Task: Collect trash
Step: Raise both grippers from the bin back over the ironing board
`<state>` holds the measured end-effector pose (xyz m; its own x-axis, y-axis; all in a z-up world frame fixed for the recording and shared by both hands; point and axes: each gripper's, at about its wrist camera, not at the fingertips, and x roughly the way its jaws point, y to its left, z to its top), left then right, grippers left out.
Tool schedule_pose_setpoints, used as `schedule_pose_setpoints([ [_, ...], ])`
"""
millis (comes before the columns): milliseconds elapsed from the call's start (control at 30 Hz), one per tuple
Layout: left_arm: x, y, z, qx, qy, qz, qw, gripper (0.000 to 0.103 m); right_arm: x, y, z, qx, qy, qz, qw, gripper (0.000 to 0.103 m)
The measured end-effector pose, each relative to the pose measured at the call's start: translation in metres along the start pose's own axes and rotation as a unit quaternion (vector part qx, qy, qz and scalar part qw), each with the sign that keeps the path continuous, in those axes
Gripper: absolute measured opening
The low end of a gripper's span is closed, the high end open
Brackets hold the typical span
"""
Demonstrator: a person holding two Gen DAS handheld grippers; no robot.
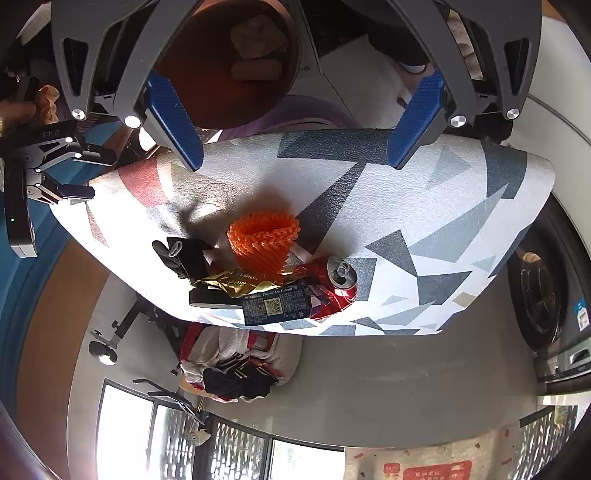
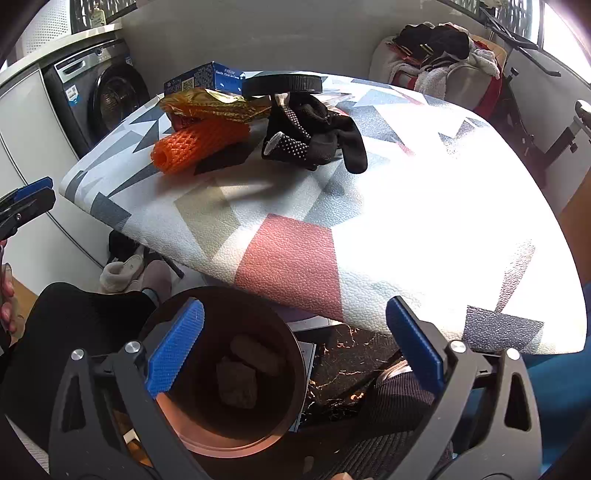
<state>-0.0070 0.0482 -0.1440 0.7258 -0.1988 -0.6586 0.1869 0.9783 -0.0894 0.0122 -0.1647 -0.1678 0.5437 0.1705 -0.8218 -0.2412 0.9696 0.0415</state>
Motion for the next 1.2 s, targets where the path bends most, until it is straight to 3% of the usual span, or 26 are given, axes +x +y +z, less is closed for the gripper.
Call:
schedule_pose_setpoints([
  [467, 0.014, 0.01, 0.018, -0.021, 0.012, -0.001, 0.9997, 0.097, 0.002, -0.04, 0.02, 0.043, -0.036, 0.013, 0.998, 0.097],
  [767, 0.026, 0.01, 0.025, -0.013, 0.016, 0.0, 0.9998, 0.097, 0.007, -0.046, 0.038, 0.032, -0.05, 0.016, 0.998, 0.097],
  [933, 0.029, 0.015, 0.026, -0.02, 0.013, -0.002, 0.9997, 0.097, 0.008, -0.051, 0.047, 0.027, -0.068, -0.027, 0.997, 0.097],
  [1200, 0.039, 0.018, 0.022, -0.028, 0.02, -0.007, 0.9994, 0.097, 0.018, -0.056, 0.07, 0.049, -0.08, -0.017, 0.995, 0.096],
])
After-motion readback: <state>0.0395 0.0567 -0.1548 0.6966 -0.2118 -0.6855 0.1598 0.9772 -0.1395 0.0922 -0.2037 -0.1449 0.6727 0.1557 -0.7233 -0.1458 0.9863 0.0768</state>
